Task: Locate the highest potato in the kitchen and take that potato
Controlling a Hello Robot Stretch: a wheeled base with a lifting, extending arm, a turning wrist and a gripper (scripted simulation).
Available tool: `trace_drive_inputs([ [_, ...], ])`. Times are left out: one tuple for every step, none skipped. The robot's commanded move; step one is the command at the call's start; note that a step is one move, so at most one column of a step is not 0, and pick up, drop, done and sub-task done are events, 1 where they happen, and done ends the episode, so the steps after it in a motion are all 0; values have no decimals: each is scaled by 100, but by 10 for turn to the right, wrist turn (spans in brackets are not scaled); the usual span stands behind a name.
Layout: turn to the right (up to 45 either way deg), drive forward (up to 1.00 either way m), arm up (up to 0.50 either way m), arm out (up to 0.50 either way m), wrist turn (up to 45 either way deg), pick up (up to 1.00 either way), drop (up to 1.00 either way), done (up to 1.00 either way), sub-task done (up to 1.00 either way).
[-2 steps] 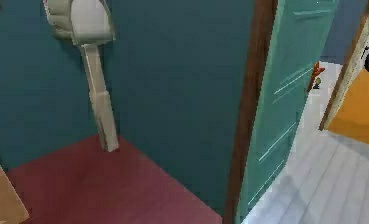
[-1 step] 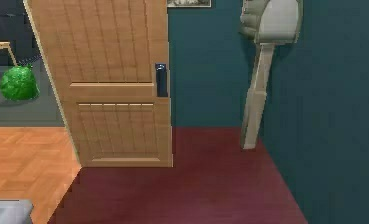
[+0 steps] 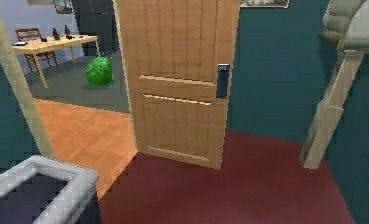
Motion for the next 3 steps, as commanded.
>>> trace_drive_inputs([
  [0,75,0,0,0,0,0,0,0],
  [-450,0,0,0,0,0,0,0,0],
  [0,100,0,0,0,0,0,0,0],
])
